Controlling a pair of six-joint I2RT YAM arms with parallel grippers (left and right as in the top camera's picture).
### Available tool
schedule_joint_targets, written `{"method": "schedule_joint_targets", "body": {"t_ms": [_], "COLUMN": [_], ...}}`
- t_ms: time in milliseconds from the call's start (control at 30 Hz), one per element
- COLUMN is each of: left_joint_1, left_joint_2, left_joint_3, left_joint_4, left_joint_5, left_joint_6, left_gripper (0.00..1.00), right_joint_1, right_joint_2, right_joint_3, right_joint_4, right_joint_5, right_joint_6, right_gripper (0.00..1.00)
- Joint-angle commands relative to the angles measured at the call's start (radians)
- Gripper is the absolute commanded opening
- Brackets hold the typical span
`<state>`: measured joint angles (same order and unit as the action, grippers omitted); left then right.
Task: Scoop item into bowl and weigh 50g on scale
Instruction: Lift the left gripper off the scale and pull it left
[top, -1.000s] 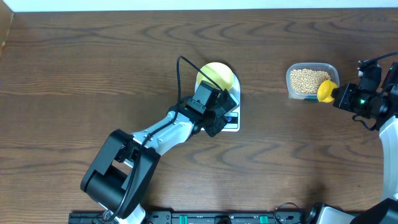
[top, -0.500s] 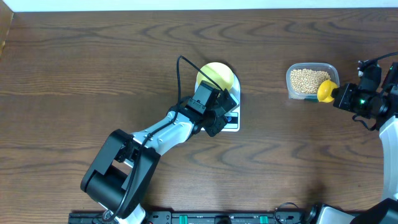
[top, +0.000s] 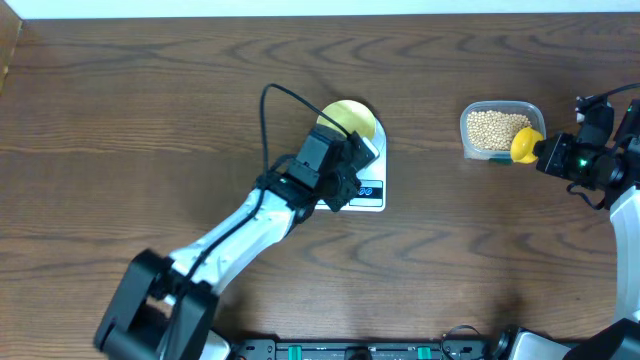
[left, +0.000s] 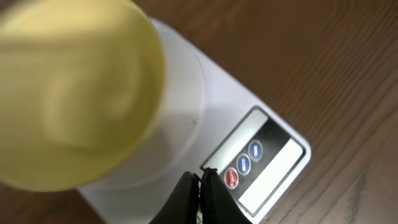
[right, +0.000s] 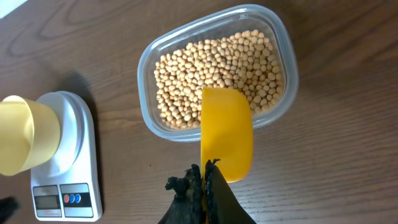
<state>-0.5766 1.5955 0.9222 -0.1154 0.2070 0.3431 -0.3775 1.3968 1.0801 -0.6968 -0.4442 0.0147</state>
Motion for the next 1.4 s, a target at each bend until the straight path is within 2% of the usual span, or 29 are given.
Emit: {"method": "schedule_joint_targets", "body": {"t_ms": [0,100,467,600,700,733,900,1000,1167,1233,1267,1300,1333,1367], "left_joint_1": [0.008,0.018,0.024,0.033,0.061,0.085,0.176,0.236,0.285,0.286,0.286,0.286,0.285,0.285], "left_joint_2": [-0.027,-0.029,-0.029,-0.057,-0.103,-0.134,-0.241,-0.309,-0.391,-0.405,-0.408,-0.408,-0.408,-0.406], "left_joint_3": [0.000,0.000,0.000,0.000,0.000,0.000,0.000,0.000,0.000,0.000,0.000,0.000,0.000,0.000], "left_joint_4": [-0.002,-0.002,0.013,0.011,-0.008,-0.031,-0.159,-0.273,-0.397,-0.407,-0.407,-0.407,-0.407,-0.409], "left_joint_5": [-0.013,-0.013,-0.009,-0.007,0.072,0.136,0.270,0.284,0.281,0.270,0.271,0.272,0.272,0.272], "left_joint_6": [-0.027,-0.090,-0.103,-0.164,-0.185,-0.186,-0.184,-0.172,-0.068,-0.067,-0.067,-0.068,-0.068,-0.068], "left_gripper": [0.08,0.08,0.08,0.08,0.08,0.08,0.08,0.08,0.09,0.17,0.26,0.45,0.85,0.93], "right_joint_1": [0.005,0.005,0.005,0.005,0.005,0.005,0.005,0.005,0.006,0.006,0.006,0.006,0.006,0.006], "right_joint_2": [0.004,0.004,0.004,0.004,0.004,0.004,0.004,0.004,0.004,0.004,0.004,0.004,0.004,0.004], "right_joint_3": [0.011,0.011,0.011,0.011,0.011,0.011,0.011,0.011,0.011,0.011,0.011,0.011,0.011,0.011], "right_joint_4": [0.002,0.002,0.008,0.006,0.006,0.006,0.007,0.005,0.006,0.006,0.006,0.006,0.007,0.008], "right_joint_5": [0.005,0.005,0.005,0.003,-0.003,-0.016,-0.045,-0.045,-0.045,-0.045,-0.045,-0.045,-0.045,-0.045], "right_joint_6": [-0.017,-0.024,-0.023,-0.023,-0.023,-0.024,-0.033,-0.039,-0.039,-0.039,-0.039,-0.039,-0.039,-0.039], "right_gripper": [0.01,0.01,0.01,0.01,0.01,0.01,0.01,0.01,0.01,0.01,0.01,0.01,0.01,0.01]}}
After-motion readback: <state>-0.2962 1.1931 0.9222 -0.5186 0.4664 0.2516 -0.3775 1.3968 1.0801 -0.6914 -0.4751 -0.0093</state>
